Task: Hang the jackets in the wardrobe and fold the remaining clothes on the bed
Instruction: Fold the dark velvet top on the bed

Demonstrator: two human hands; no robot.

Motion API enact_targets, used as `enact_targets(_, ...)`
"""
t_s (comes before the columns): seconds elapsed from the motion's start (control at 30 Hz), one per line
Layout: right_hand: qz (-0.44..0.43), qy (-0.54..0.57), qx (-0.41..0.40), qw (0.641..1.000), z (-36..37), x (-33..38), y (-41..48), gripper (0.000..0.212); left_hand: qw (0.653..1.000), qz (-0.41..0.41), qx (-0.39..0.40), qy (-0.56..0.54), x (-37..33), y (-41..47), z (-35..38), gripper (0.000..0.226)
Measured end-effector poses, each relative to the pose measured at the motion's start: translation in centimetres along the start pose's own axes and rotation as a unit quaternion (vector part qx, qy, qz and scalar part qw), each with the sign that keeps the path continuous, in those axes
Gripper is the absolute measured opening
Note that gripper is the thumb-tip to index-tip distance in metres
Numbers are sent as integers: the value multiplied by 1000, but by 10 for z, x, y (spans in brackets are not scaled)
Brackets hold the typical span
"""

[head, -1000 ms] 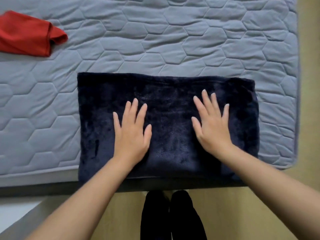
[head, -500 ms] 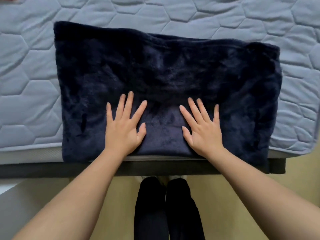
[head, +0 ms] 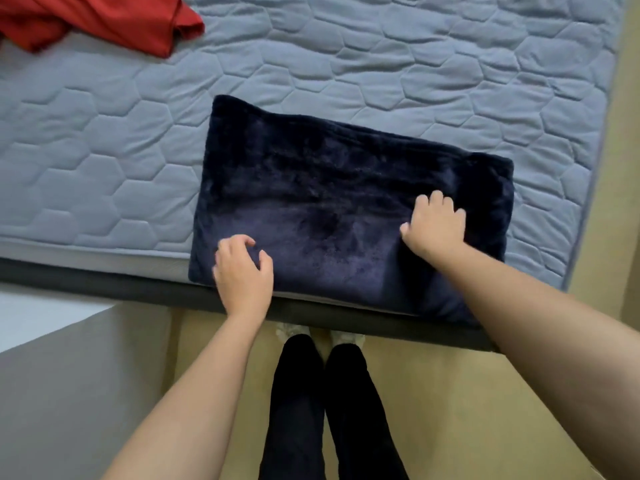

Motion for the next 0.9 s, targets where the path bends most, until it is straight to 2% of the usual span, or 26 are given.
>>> enact_targets(0.03,-44,20,-14,999,-13,13,9,52,994,-67,36,-78,4,-10,5,8)
enact_targets(0.1,-113,57,12,992,-28,37,32,64,946,-226,156,-170,16,-35,32,25)
enact_targets(0.13,-135,60,38,988,-30,47,45,70,900,-303,218,-223,20,-49,49,30)
enact_targets(0.2,-164,42,78,982,-29,64,72,78,763,-412,315,-385,11,-76,81,44)
enact_targets(0.23,-172,31,89,980,-27,71,84,80,698,-431,334,-464,1,-84,94,52)
enact_targets(0.27,-177,24,96,979,-25,77,96,80,654,-431,333,-525,-8,-87,104,57)
enact_targets(0.33,-168,25,103,980,-22,84,119,78,612,-418,314,-594,-23,-86,120,58)
enact_targets(0.47,-162,60,123,977,-18,93,149,80,563,-396,291,-664,-39,-90,144,61)
enact_targets(0.63,-108,133,203,964,-11,92,143,59,547,-381,275,-693,-49,-96,136,71)
enact_targets(0.7,-84,164,229,956,-21,88,133,51,551,-390,266,-688,-46,-96,123,70)
enact_targets(0.8,-36,264,253,930,-57,77,120,56,561,-388,266,-681,-37,-87,93,68)
enact_targets(0.9,-18,335,275,901,-104,70,103,57,604,-348,275,-663,-31,-54,47,57)
Point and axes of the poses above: each hand's wrist, its own y-axis towards the middle knuckle, its own z-axis out of the palm, x = y × z, the point moved 7 cm from there along y, towards the middle knuckle, and after that the axes turned 11 degrees about y, right-handed, at the moved point
